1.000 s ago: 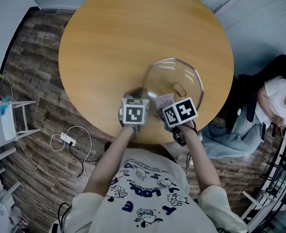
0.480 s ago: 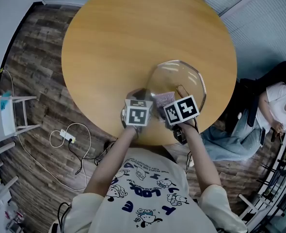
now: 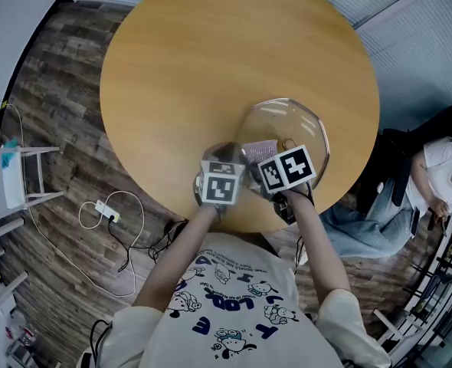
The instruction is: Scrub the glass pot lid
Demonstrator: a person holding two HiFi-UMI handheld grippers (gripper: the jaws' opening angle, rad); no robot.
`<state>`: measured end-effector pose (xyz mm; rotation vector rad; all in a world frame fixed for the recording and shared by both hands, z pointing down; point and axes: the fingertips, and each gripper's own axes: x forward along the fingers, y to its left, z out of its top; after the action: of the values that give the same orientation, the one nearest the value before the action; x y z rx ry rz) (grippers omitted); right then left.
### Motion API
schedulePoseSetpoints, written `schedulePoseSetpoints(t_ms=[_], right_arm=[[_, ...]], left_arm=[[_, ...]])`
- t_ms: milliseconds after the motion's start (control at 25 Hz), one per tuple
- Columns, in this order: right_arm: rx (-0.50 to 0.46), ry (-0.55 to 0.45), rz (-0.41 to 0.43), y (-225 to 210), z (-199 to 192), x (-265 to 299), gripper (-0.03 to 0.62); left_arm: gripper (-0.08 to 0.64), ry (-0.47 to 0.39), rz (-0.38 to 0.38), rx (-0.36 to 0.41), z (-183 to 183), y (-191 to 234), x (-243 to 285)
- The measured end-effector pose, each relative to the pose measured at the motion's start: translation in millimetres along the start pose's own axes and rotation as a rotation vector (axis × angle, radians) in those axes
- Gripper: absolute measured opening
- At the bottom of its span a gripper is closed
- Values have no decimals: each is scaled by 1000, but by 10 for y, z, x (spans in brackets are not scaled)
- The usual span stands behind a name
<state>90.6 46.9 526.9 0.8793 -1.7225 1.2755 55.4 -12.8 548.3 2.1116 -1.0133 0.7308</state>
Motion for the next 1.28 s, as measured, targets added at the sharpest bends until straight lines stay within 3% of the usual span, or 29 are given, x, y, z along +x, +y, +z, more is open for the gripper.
schedulePoseSetpoints(t_ms=[1280], right_arm=[[-148, 62, -66, -171, 583, 32, 38]], left_arm=[[34, -2, -5, -2, -8, -35, -24]])
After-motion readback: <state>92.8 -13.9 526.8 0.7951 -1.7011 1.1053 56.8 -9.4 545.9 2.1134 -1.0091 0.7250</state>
